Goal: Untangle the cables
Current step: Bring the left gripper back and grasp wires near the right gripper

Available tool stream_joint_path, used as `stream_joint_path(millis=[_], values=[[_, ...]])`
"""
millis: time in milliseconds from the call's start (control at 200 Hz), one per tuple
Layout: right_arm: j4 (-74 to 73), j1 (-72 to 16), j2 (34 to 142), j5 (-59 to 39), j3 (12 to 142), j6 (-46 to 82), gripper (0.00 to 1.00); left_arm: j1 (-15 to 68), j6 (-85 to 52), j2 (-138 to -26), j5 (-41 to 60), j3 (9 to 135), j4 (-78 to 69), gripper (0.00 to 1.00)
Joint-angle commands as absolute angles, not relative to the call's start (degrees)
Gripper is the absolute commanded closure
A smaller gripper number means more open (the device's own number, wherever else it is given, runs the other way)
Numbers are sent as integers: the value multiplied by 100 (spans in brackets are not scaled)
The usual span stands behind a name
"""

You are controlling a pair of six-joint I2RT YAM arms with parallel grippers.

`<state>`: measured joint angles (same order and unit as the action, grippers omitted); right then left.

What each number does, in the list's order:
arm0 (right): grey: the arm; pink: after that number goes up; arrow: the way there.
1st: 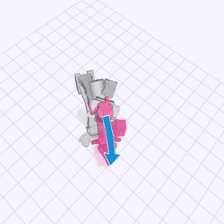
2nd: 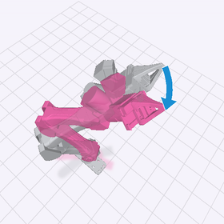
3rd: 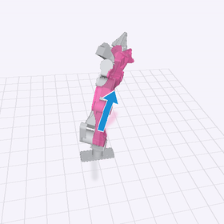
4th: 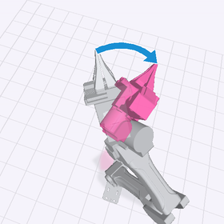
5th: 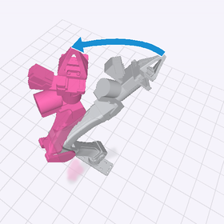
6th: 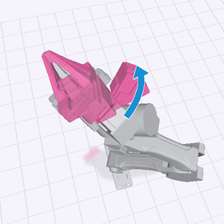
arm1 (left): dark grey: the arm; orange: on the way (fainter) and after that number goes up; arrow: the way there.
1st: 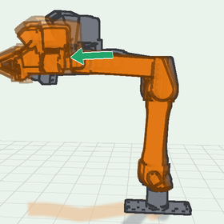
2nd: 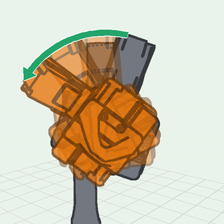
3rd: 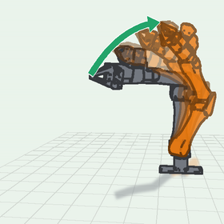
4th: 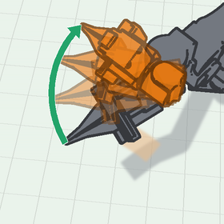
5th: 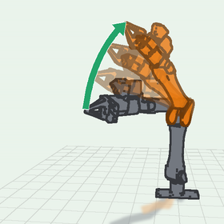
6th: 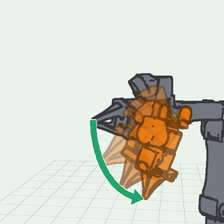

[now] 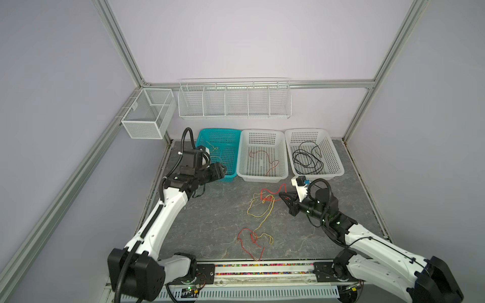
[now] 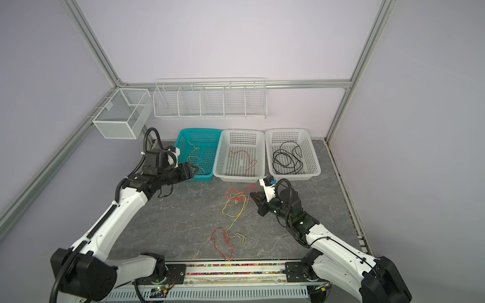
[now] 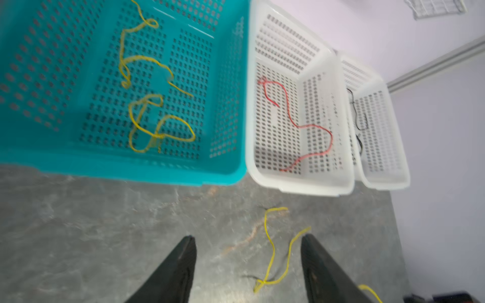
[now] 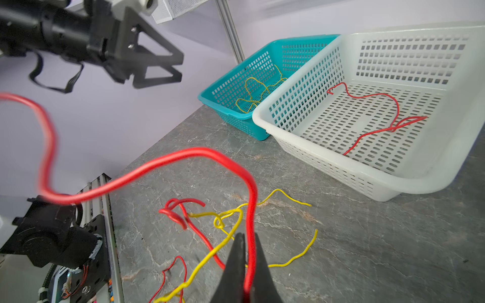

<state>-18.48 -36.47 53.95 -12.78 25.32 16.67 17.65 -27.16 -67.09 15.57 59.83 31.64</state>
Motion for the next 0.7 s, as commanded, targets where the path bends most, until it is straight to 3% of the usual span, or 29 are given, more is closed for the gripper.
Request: stream_joint_path(millis=[0,355,695], values=[[-1872,-3635,5221,-1082,2480,1635,94,2199,-3164,-6093,1946,5292,2800,34],[-1855,-3634,5280,-1077,2509,1672,94,3345,-3642,-4598,2338,3328,1553,29],[-1894,-3635,5432,-1160,2540,1688,94,4410,-3573,-5211,2541,2669,-111,27]])
